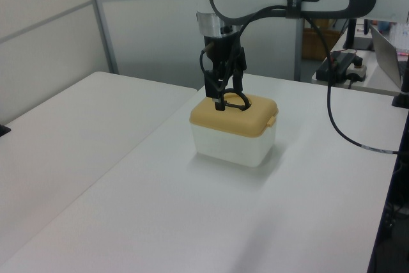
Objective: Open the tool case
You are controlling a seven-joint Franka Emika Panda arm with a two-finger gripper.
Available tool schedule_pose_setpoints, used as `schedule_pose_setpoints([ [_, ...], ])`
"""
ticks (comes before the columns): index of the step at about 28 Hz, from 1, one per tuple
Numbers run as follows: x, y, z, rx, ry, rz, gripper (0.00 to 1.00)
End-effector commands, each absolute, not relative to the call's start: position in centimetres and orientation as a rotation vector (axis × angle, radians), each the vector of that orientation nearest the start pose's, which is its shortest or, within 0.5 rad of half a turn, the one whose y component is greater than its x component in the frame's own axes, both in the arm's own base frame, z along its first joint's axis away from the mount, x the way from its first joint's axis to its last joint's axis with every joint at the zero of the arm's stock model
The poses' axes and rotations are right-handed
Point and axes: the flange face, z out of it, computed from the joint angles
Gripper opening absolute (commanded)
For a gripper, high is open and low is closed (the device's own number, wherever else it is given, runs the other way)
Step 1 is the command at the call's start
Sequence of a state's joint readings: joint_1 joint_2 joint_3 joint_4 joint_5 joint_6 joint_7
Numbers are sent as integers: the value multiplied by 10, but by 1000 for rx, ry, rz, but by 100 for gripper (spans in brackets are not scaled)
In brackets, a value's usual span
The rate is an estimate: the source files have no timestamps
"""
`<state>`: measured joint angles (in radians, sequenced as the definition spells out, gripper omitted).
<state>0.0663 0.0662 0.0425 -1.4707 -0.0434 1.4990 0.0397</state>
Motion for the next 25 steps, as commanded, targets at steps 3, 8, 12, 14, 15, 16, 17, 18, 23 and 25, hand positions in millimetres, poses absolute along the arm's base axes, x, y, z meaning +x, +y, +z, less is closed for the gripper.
schedule_pose_setpoints([
  [3,564,45,629,-3196,-203,59,100],
  [8,571,36,622,-3199,-175,64,100],
  [12,579,-4,626,-3186,-92,34,100],
  [14,583,-18,628,-3183,-92,8,100],
  [15,585,-23,628,-3176,-96,-21,100],
  [16,592,-30,632,-3158,-73,-121,100],
  [17,595,-32,633,-3149,-63,-161,100],
  [18,597,-37,633,-3143,-48,-188,100],
  [23,608,-69,616,-3139,-22,-211,100],
  [25,613,-75,609,-3137,-103,-214,100],
])
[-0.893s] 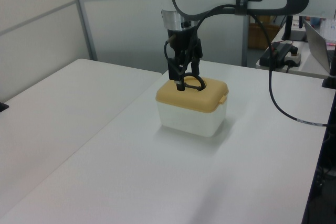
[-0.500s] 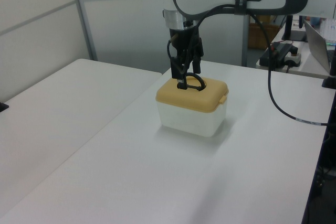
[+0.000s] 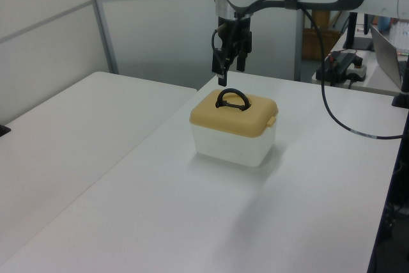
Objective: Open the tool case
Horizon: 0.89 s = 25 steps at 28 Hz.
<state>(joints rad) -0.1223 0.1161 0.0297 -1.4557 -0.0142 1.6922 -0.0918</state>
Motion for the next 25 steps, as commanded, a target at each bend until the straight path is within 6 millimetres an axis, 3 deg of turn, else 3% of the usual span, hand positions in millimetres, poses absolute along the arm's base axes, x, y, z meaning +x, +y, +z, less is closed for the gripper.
schedule_pose_setpoints([
  [1,616,-76,604,-3137,-155,-209,100],
  [3,624,-82,590,-3138,-221,-189,100],
  [7,629,-100,578,-3136,-178,-188,100],
  [8,633,-109,576,-3131,-155,-238,100],
  [11,640,-110,577,-3115,-138,-329,100],
  [17,656,-134,544,-3110,-77,-328,100],
  [25,653,-174,544,-3121,-1,-398,100],
])
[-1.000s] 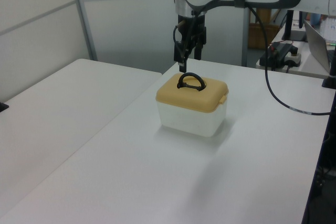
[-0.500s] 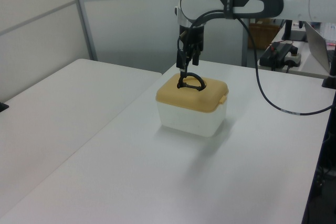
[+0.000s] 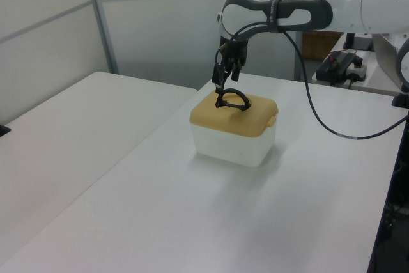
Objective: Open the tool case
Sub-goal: 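Lower the gripper onto the black handle of the tan lid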
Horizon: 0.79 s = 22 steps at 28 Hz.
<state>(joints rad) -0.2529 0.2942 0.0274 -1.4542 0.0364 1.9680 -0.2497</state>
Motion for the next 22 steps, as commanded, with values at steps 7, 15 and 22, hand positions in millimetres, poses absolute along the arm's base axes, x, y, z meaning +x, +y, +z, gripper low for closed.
schedule_pose_setpoints([
  [7,646,-206,539,-3138,-92,-389,100],
  [15,657,-201,529,-3142,-247,-453,100],
  [22,661,-184,517,-3128,-275,-421,100],
])
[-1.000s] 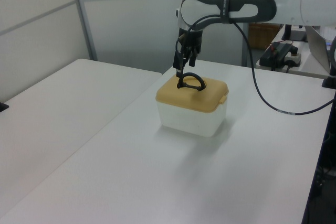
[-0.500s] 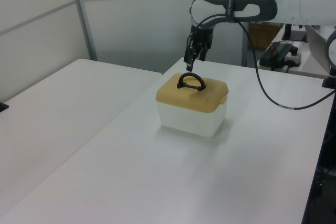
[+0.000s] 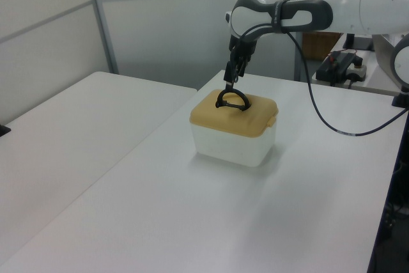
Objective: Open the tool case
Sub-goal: 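Lower the gripper onto the black handle of the tan lid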
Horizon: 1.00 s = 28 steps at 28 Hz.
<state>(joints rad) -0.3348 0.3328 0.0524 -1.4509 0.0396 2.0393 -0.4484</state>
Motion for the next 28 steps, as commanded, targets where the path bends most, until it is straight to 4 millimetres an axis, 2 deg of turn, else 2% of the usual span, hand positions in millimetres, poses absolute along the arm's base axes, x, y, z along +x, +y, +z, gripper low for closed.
schedule_pose_setpoints([
  [1,662,-177,513,-3120,-285,-411,100],
  [5,662,-175,511,-3117,-271,-405,100],
  [11,661,-175,504,-3119,-110,-387,100],
  [18,660,-175,504,-3118,-75,-375,100],
  [21,659,-176,502,-3118,-72,-366,90],
  [22,659,-176,501,-3117,-73,-359,90],
  [28,657,-175,494,-3116,-70,-337,66],
])
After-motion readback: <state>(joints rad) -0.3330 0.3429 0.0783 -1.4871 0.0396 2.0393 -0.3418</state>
